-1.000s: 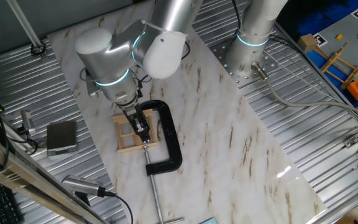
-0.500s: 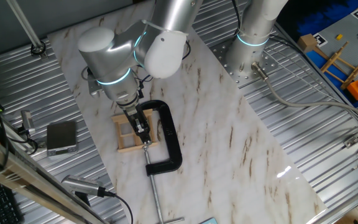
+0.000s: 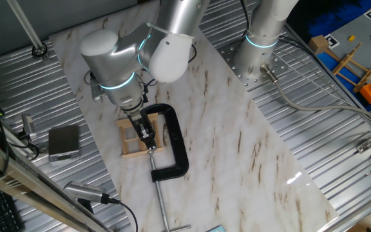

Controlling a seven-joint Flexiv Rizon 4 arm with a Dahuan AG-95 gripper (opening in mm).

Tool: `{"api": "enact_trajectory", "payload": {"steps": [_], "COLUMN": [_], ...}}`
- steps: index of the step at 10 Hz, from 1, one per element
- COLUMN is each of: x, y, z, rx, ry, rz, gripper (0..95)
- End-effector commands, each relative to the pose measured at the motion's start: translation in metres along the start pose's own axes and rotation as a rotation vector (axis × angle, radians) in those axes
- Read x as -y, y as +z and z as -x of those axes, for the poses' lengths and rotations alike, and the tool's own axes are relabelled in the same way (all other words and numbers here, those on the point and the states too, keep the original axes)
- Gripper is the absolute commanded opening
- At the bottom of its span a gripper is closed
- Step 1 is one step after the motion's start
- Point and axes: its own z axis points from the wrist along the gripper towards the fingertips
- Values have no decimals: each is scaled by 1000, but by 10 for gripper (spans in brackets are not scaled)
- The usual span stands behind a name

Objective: Close a sliding window

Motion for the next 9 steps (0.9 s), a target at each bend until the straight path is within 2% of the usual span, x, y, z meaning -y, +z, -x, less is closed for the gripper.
{"api": "enact_trajectory", "payload": {"steps": [1,7,8,9], "x": [0,0,0,0], "y": [0,1,1,1], "z": [0,1,1,1], "rx": [9,14,15,18], "ry": [-3,-6,-8,-10], "rz": [5,29,40,46], "gripper": [570,570,760,760]}}
